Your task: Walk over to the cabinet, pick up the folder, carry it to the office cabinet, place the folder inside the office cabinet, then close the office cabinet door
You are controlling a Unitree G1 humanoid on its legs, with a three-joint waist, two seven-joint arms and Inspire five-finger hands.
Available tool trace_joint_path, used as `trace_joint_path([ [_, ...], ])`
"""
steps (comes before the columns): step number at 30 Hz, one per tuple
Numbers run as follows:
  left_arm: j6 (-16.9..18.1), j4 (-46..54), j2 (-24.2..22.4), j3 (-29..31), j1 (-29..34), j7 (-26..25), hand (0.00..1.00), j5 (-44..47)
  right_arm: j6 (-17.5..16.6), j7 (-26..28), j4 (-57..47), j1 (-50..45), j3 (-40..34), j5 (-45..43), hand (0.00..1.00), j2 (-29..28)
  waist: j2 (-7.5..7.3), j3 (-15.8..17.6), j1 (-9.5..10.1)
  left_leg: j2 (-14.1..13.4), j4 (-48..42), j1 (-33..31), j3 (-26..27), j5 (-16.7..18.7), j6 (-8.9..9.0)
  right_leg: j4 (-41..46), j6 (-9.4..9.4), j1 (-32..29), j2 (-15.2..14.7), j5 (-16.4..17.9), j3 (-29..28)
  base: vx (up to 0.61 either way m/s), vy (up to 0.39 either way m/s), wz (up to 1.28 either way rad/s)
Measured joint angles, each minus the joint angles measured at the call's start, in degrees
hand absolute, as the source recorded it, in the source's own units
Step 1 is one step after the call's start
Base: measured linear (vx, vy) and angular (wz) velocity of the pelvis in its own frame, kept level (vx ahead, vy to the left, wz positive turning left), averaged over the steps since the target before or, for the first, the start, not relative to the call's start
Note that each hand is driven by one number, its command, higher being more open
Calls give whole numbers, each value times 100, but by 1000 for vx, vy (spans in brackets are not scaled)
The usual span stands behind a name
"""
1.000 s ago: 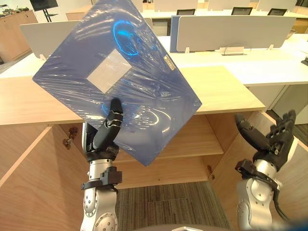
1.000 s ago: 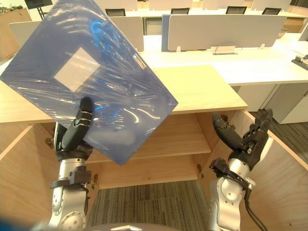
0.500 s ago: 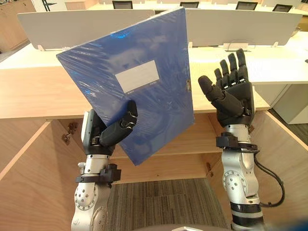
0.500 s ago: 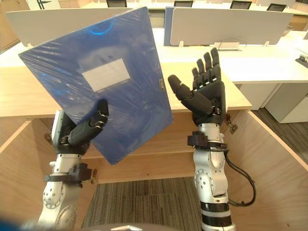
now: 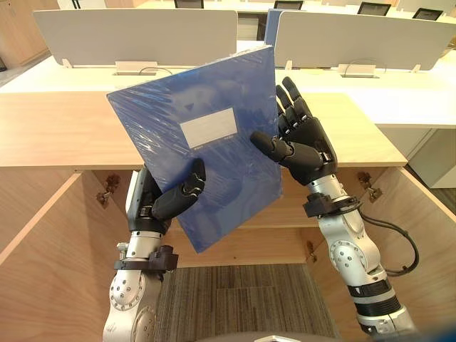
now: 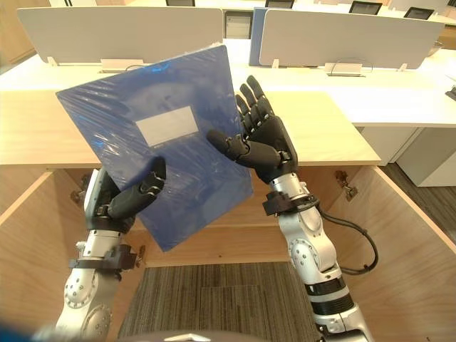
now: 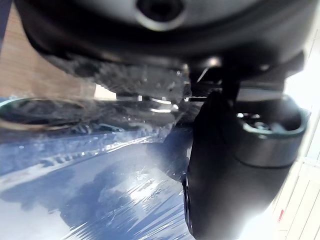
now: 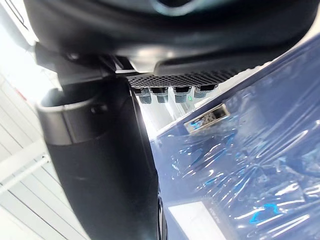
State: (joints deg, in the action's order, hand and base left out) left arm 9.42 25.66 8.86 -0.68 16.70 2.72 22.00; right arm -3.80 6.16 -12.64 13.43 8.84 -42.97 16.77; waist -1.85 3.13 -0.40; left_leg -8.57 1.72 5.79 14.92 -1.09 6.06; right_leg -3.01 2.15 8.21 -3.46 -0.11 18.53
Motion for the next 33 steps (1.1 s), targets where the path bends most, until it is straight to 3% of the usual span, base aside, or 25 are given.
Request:
trace_joint_path([
  [4, -13, -55, 58, 44, 1, 14, 0, 1, 20, 112, 110, 112, 187, -2, 100, 246, -9, -1, -12, 6, 7, 3, 0, -2, -3, 0, 1, -2, -7, 0, 3, 0, 0, 0],
  [6, -10, -41, 454, 87, -11, 89, 0, 122, 70, 256, 417, 295, 426, -309, 100, 670, -8, -2, -19, 9, 17, 4, -3, -10, -13, 0, 2, -3, -8, 1, 8, 0, 0, 0],
  [7, -6, -26, 987, 118, -18, 254, 0, 261, 144, 370, 637, 486, 753, -520, 0, 1164, -8, -2, -18, 9, 22, 4, -9, -14, -17, 1, 2, -4, -7, 1, 13, 0, 0, 0],
  [10, 23, 5, 1998, 138, -17, 598, 0, 550, 321, 727, 842, 718, 1374, -886, 0, 2085, -8, -3, -1, 21, 33, 0, -27, -16, -19, 1, 11, -9, -18, 7, 30, -7, 6, 2],
  [12, 26, 5, 2300, 145, -17, 669, 0, 612, 370, 878, 861, 762, 1575, -990, 0, 2416, -7, -3, 3, 36, 41, -7, -38, -20, -25, 1, 16, -7, -32, 10, 39, 4, 16, 4],
  [22, 52, 2, 2589, 205, -17, 818, 0, 959, 394, 1585, 888, 1018, 1892, -1399, 0, 3109, -3, -44, 22, 57, 64, -38, -93, -32, -39, 2, 19, -13, -49, 12, 98, -4, 2, 2],
  [23, 52, 1, 2587, 187, -17, 818, 100, 968, 377, 1574, 910, 1062, 1956, -1387, 0, 3103, -3, -58, 18, 59, 65, -49, -111, -38, -44, 2, 18, -16, -50, 12, 117, -18, 5, 8],
  [28, 50, -74, 2648, 107, -6, 910, 100, 998, 301, 1539, 987, 1063, 1952, -1339, 0, 3048, 13, -131, 59, 64, 68, -73, -137, -52, -49, 3, 18, -34, -54, 12, 142, -9, 3, 2],
  [33, 114, -1322, 2919, -465, -21, 1650, 100, 1631, 418, 1530, 1030, 1058, 2160, -706, 0, 3079, 59, -261, 30, 69, 113, -99, -126, -80, -49, 18, 18, -112, -57, 13, 130, -4, 4, -1],
])
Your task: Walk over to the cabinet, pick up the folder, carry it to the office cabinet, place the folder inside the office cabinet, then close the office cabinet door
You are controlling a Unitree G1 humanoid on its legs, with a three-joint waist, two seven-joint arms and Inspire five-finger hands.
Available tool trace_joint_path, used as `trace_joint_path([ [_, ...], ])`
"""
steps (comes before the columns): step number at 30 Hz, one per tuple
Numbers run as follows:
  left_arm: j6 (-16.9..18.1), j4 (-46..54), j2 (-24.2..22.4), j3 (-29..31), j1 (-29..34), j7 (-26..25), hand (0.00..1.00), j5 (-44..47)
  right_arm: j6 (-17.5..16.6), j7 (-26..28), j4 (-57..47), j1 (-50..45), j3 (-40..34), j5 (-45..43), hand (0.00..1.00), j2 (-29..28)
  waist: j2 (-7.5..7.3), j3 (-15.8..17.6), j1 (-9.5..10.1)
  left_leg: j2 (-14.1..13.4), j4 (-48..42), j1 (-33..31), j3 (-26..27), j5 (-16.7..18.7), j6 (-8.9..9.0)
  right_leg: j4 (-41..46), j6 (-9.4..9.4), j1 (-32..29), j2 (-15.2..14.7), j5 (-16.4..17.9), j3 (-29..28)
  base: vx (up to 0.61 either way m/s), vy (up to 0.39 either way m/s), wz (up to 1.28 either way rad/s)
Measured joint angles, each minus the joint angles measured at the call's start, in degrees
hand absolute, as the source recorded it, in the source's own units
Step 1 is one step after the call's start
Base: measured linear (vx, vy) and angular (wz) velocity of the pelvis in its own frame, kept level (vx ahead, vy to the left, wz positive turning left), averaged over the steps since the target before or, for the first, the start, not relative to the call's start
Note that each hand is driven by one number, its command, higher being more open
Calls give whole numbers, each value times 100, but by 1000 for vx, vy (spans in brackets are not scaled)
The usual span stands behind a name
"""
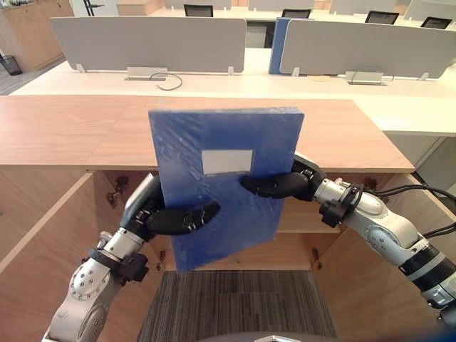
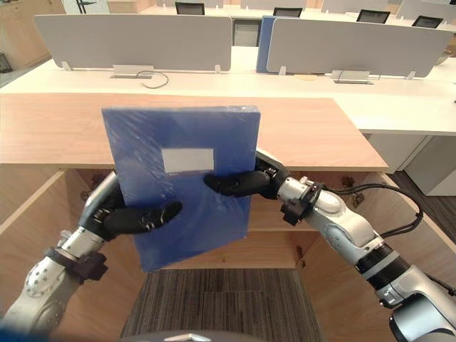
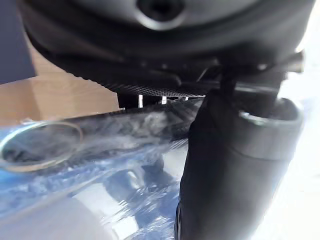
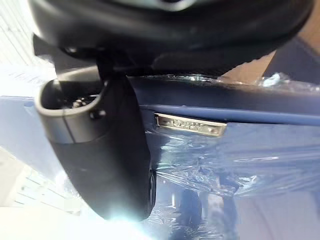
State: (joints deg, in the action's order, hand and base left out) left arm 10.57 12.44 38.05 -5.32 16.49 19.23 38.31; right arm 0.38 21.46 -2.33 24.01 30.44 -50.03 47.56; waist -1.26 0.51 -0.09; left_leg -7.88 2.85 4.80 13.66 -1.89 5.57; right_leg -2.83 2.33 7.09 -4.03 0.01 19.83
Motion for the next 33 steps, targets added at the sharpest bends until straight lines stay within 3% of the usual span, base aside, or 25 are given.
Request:
trace_joint_path([
  [4, -238, -1356, -187, -860, -136, 609, 100, 234, 160, -6, -124, -37, 10, 1045, 0, -216, -8, -5, -15, 0, 12, -3, 24, -1, 1, 2, 1, -27, 2, -1, -30, -4, 11, -3],
  [9, -491, -3480, -1287, -1243, -192, 731, 100, -484, 171, -21, -856, -232, -469, 2018, 0, -1169, -41, -26, -34, -10, 25, -62, 58, -1, 1, 7, 1, -127, 13, -1, -97, 11, 12, -7],
  [13, -619, -5260, -2026, -1230, -392, 482, 100, -1351, -308, -18, -1252, -387, -389, 2114, 0, -2342, -44, -28, -34, -21, 1, -37, -5, 1, 0, 4, -1, -100, 16, -1, -139, 12, 1, -6],
  [16, -550, -6191, -2437, -848, -568, 153, 100, -2091, -682, -44, -1241, -411, 18, 2674, 0, -2557, -98, -57, -3, -29, -2, -17, -25, 7, -1, 4, -5, -86, 20, 2, -122, -31, 8, 2],
  [18, -566, -6908, -2668, -245, -769, -160, 100, -2356, -834, -53, -922, -455, 543, 3288, 0, -2544, -104, -83, -10, -35, -4, 17, -28, 14, 0, 15, -2, -64, 23, 0, -129, -66, 17, -1],
  [22, -656, -7372, -2697, 277, -927, -630, 100, -2644, -848, -21, 289, -517, 1494, 4266, 0, -2472, -134, -85, -27, -22, 4, 54, -50, 11, 3, 29, 20, -37, 6, -21, -122, -64, 20, 0],
  [24, -760, -7672, -2698, 639, -1010, -937, 100, -2809, -1016, -263, 870, -573, 1462, 4362, 0, -2648, -83, -28, -31, -5, 72, 13, -79, -33, 3, 32, 32, -108, -1, -49, -112, -53, 35, 3],
  [29, -874, -7755, -2737, 866, -891, -1181, 100, -3228, -1411, -586, 1888, -297, 1588, 4937, 0, -2983, 43, 139, -12, 24, 102, -5, -165, -44, -10, -28, 53, -85, -7, -63, -51, 5, 8, 7],
  [30, -869, -7758, -2787, 961, -790, -1248, 100, -3221, -1410, -627, 2490, 18, 1637, 6040, 0, -3097, 72, 173, 14, 44, 108, -69, -257, -62, -26, -55, 60, -81, -9, -65, 35, 27, -2, 25],
  [32, -856, -7708, -2822, 1062, -815, -1288, 100, -3211, -1237, -642, 3127, 228, 1640, 6564, 0, -3110, 50, 190, 113, 56, 110, -121, -350, -85, -39, -66, 70, -76, -12, -59, 115, 25, -7, 31],
  [33, -838, -7647, -2837, 1104, -857, -1313, 100, -3206, -961, -651, 3794, 308, 1533, 6852, 0, -3138, 29, 216, 312, 63, 111, -158, -412, -102, -44, -72, 77, -74, -15, -54, 179, 21, -4, 38],
])
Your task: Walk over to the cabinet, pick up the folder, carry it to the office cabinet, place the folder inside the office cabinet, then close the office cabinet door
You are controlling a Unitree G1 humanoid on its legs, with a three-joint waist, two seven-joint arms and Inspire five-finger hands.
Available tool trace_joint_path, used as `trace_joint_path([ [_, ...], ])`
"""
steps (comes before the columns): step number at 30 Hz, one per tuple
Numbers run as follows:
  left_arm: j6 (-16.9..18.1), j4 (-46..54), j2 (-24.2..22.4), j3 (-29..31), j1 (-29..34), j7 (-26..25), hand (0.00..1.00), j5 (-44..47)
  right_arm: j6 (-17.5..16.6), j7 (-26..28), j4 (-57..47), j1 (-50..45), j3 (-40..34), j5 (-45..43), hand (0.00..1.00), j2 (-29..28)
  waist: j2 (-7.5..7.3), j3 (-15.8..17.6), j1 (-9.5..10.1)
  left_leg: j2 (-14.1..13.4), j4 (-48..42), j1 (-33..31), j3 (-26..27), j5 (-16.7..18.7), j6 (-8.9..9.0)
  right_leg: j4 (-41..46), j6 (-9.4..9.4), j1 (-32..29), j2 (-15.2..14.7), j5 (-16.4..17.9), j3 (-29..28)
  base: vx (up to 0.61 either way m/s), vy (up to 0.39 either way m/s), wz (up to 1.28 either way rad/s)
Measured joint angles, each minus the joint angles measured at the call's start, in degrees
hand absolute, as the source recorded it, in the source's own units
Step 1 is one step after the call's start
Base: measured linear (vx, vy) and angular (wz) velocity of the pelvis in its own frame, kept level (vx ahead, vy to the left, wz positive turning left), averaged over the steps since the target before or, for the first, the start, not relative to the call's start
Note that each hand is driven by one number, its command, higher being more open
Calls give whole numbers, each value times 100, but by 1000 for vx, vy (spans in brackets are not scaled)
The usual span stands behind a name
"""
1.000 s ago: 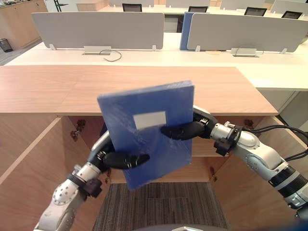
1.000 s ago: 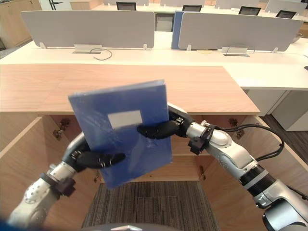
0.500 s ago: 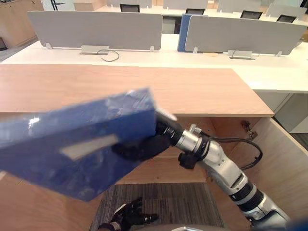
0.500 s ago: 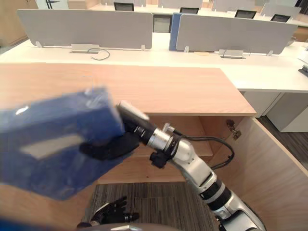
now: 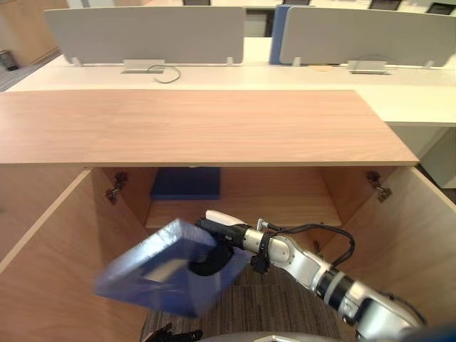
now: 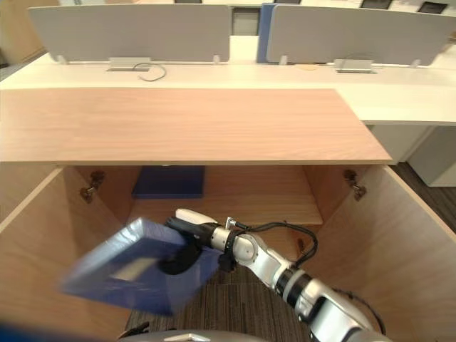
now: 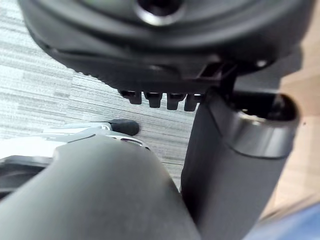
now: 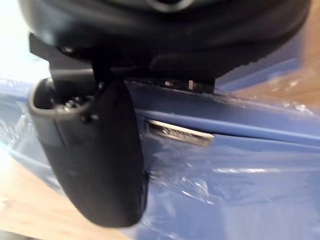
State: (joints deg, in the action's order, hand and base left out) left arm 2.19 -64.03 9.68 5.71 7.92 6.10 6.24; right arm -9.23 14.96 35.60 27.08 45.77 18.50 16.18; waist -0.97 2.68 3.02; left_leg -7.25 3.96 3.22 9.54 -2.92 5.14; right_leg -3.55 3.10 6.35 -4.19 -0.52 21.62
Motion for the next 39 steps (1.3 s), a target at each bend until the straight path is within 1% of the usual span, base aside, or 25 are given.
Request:
trace_joint_path([
  [1, 33, 69, -25, 47, 9, -29, 100, 6, 256, -21, 614, -11, -291, 69, 0, -65, -10, 57, 80, 20, 6, -38, -102, -15, -12, -2, 11, 18, -13, 7, 99, 25, 6, 39],
  [2, 35, 119, -64, 118, 27, -73, 100, 50, 441, -41, 947, -27, -609, 13, 0, -110, 16, 141, 97, 42, 11, -37, -148, -24, -21, -4, 18, 49, -30, 12, 150, 17, 16, 32],
  [3, 34, 139, -104, 196, 36, -87, 100, 70, 537, -81, 1100, -44, -845, -72, 0, -114, 43, 187, 92, 61, 18, -39, -169, -29, -28, -4, 28, 56, -46, 18, 170, 11, 27, 16],
  [5, 35, 195, -210, 291, 83, -175, 100, 109, 789, -407, 1509, -55, -1857, -869, 0, -176, 183, 287, 25, 123, 70, -46, -205, -70, -63, 3, 58, 63, -96, 13, 202, 11, 51, 10],
  [6, 38, 204, -228, 296, 85, -191, 100, 108, 812, -517, 1560, -55, -2127, -1087, 0, -209, 214, 305, 3, 129, 83, -46, -214, -77, -65, 5, 62, 64, -101, 11, 211, 6, 52, 6],
  [8, 38, 219, -257, 298, 89, -213, 100, 176, 836, -936, 1663, -54, -2902, -2086, 0, -360, 260, 333, -8, 133, 88, -59, -228, -85, -63, 8, 66, 62, -104, 10, 235, -9, 23, 7],
  [9, 36, 264, -262, 299, 121, -226, 100, 224, 836, -1115, 1665, -39, -3153, -2554, 0, -439, 260, 333, -7, 131, 88, -77, -259, -96, -60, 8, 68, 64, -102, 11, 283, -14, 6, 12],
  [11, 34, 417, -279, 296, 200, -245, 100, 228, 831, -1359, 1673, -8, -3439, -3021, 0, -474, 261, 334, -6, 139, 90, -130, -355, -123, -63, 8, 69, 60, -103, 12, 369, -25, 0, 24],
  [13, 39, 442, -286, 295, 213, -270, 100, 238, 832, -1480, 1822, 80, -3646, -3316, 0, -512, 265, 341, 15, 152, 94, -186, -450, -164, -53, 9, 69, 56, -110, 13, 465, -37, 6, 28],
  [17, 31, 630, -363, 276, 252, -347, 100, 355, 833, -1695, 2045, 139, -4073, -4465, 0, -653, 346, 455, 137, 179, 98, -245, -573, -227, -75, 35, 69, 46, -135, 13, 576, -58, 18, 16],
  [19, 32, 670, -376, 246, 250, -362, 100, 411, 826, -1745, 2049, 143, -4281, -5053, 0, -717, 387, 481, 124, 202, 100, -361, -691, -275, -84, 39, 73, -27, -149, 10, 684, -73, 13, 29],
  [21, 27, 736, -408, 247, 252, -373, 100, 444, 807, -1783, 2051, 149, -4753, -5809, 0, -780, 433, 522, 131, 237, 101, -516, -853, -331, -91, 32, 87, -84, -167, 1, 842, -48, 15, 40],
  [22, 27, 805, -440, 248, 258, -403, 100, 442, 740, -1808, 2054, 163, -5027, -6539, 0, -807, 460, 537, 157, 261, 100, -606, -914, -358, -105, 28, 100, -133, -182, -10, 911, -22, 21, 30],
  [23, 26, 833, -453, 248, 262, -418, 100, 442, 687, -1816, 2054, 190, -5201, -6850, 0, -851, 478, 550, 173, 274, 100, -639, -937, -367, -113, 21, 108, -142, -187, -18, 935, 2, 30, 26],
  [25, 25, 894, -503, 256, 272, -473, 100, 441, 337, -1879, 2052, 332, -5720, -7929, 0, -984, 534, 594, 185, 343, 99, -705, -1029, -388, -139, -17, 147, -132, -232, -44, 1045, 26, 35, 24],
  [26, 25, 907, -511, 259, 275, -487, 100, 441, 253, -1882, 2045, 380, -5864, -8163, 0, -1007, 544, 599, 190, 362, 99, -723, -1047, -391, -144, -34, 158, -127, -249, -51, 1079, 25, 31, 22],
  [27, 25, 951, -537, 268, 277, -516, 100, 441, 59, -1906, 2004, 491, -6132, -8524, 0, -1027, 571, 635, 214, 402, 98, -749, -1078, -398, -153, -62, 185, -120, -274, -68, 1116, 25, 35, 18],
  [29, 27, 1065, -587, 298, 294, -595, 100, 427, -280, -1981, 1810, 625, -6543, -8873, 0, -999, 609, 687, 233, 485, 97, -837, -1180, -416, -178, -123, 233, -115, -334, -99, 1249, 27, 41, 27],
  [32, 30, 1129, -636, 305, 298, -620, 100, 423, -560, -2072, 1404, 763, -6987, -9049, 0, -882, 687, 782, 284, 544, 31, -971, -1308, -425, -194, -106, 256, -126, -425, -102, 1422, 33, 48, 31],
  [34, 44, 1239, -717, 304, 297, -616, 100, 423, -714, -2102, 1029, 902, -7219, -9110, 0, -786, 820, 914, 293, 606, -131, -1107, -1420, -396, -232, 161, 315, -203, -546, 34, 1577, 14, 58, 44],
  [35, 73, 1298, -793, 298, 295, -602, 100, 437, -773, -2138, 807, 1046, -7304, -9115, 0, -623, 953, 1011, 284, 670, -373, -1290, -1524, -340, -274, 668, 348, -396, -733, 279, 1675, -20, 128, 49],
  [36, 121, 1323, -840, 295, 289, -569, 100, 468, -770, -2181, 642, 1211, -7397, -9109, 0, -434, 1051, 1094, 287, 743, -676, -1526, -1553, -249, -321, 1304, 372, -675, -983, 573, 1727, -33, 151, 48],
  [37, 143, 1321, -843, 298, 289, -563, 100, 550, -767, -2214, 571, 1297, -7421, -9097, 0, -346, 1082, 1121, 301, 791, -820, -1653, -1554, -203, -330, 1634, 373, -845, -1129, 724, 1738, -33, 158, 32],
  [38, 161, 1322, -833, 353, 288, -563, 100, 695, -749, -2271, 452, 1488, -7443, -9058, 0, -237, 1099, 1218, 322, 872, -1079, -1850, -1538, -97, -361, 2178, 370, -1111, -1379, 970, 1723, -48, 115, 10],
  [39, 163, 1306, -826, 471, 292, -566, 100, 784, -709, -2317, 390, 1715, -7438, -9033, 0, -199, 1102, 1327, 329, 903, -1386, -2051, -1470, 50, -377, 2590, 352, -1370, -1557, 1136, 1684, -65, 89, -4],
])
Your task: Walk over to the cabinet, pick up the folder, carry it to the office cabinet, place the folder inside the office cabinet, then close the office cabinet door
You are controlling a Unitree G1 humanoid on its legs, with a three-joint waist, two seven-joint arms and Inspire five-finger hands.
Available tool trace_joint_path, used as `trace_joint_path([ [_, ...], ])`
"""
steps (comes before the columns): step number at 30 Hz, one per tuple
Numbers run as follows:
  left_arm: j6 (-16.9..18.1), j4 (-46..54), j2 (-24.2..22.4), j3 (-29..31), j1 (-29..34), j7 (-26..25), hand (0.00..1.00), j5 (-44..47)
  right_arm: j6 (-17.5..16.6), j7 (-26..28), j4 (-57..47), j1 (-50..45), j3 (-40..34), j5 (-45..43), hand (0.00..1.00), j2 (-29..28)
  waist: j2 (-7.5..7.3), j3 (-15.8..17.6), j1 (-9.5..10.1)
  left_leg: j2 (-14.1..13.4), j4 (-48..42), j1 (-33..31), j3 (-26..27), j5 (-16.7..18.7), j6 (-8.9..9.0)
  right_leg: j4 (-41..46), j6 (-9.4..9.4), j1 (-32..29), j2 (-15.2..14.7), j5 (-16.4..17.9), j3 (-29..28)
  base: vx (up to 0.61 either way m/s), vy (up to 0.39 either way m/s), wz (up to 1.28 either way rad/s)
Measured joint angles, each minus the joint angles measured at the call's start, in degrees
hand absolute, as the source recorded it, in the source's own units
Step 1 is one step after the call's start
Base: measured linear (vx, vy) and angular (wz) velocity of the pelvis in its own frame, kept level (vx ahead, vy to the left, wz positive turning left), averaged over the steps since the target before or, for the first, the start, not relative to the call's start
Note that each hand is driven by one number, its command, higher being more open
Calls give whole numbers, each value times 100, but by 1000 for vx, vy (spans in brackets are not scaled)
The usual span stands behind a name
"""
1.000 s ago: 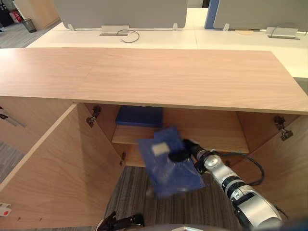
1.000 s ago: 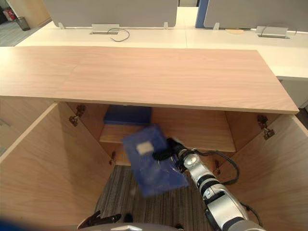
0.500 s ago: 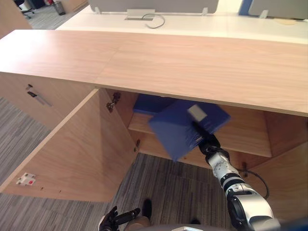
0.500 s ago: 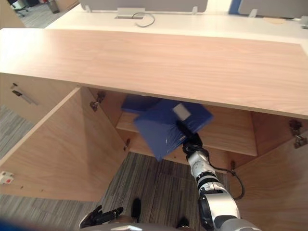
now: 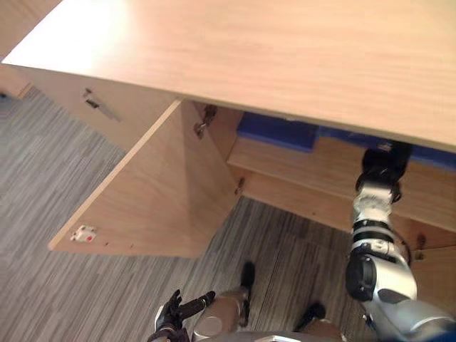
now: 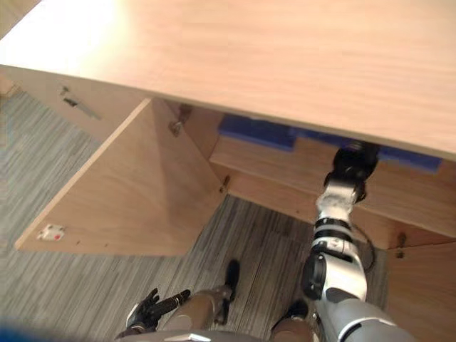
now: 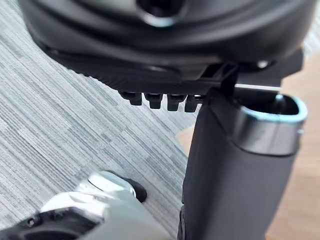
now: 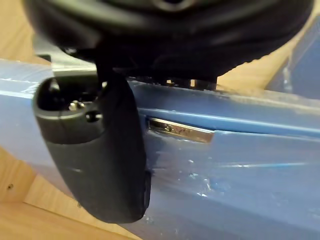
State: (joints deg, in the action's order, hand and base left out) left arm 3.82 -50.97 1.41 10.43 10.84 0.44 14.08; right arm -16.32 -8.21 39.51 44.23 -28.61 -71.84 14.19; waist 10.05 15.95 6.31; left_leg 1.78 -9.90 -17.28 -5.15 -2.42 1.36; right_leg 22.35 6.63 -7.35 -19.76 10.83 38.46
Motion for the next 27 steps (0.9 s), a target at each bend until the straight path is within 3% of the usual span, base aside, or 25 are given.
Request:
trace_joint_path([
  [5, -95, -236, 17, 370, 162, 8, 100, 142, 277, -157, -60, 567, 62, 43, 0, 28, 44, 248, 53, -34, -1342, -844, 423, 662, -63, 1174, -62, -915, -363, 466, -568, -102, 15, -36],
  [13, -152, -138, -85, 580, 200, 32, 100, 350, 318, -388, -145, 1577, 29, -34, 0, 676, 193, 736, -85, -114, -3774, -2172, 851, 1801, -192, 3382, -98, -2313, -1022, 1347, -1374, -109, 7, -20],
  [17, -142, -75, -108, 539, 140, 46, 100, 433, 101, -463, -154, 1625, -68, -275, 0, 958, 218, 779, -86, -77, -4251, -2417, 895, 1961, -210, 3877, -61, -2547, -1213, 1537, -1501, -37, 11, 6],
  [21, -145, -21, -97, -19, 141, 67, 100, 499, -22, -557, -154, 1661, -182, -486, 0, 1207, 336, 849, -83, -35, -4575, -2677, 892, 2045, -204, 4218, -61, -2786, -1343, 1642, -1585, -38, 27, 7],
  [27, -156, 34, -15, -520, 245, 105, 100, 579, 175, -807, 189, 1757, -163, -460, 0, 1552, 412, 921, -110, -3, -4599, -2766, 928, 2025, -224, 4301, -67, -2898, -1432, 1648, -1612, -17, 19, 2],
])
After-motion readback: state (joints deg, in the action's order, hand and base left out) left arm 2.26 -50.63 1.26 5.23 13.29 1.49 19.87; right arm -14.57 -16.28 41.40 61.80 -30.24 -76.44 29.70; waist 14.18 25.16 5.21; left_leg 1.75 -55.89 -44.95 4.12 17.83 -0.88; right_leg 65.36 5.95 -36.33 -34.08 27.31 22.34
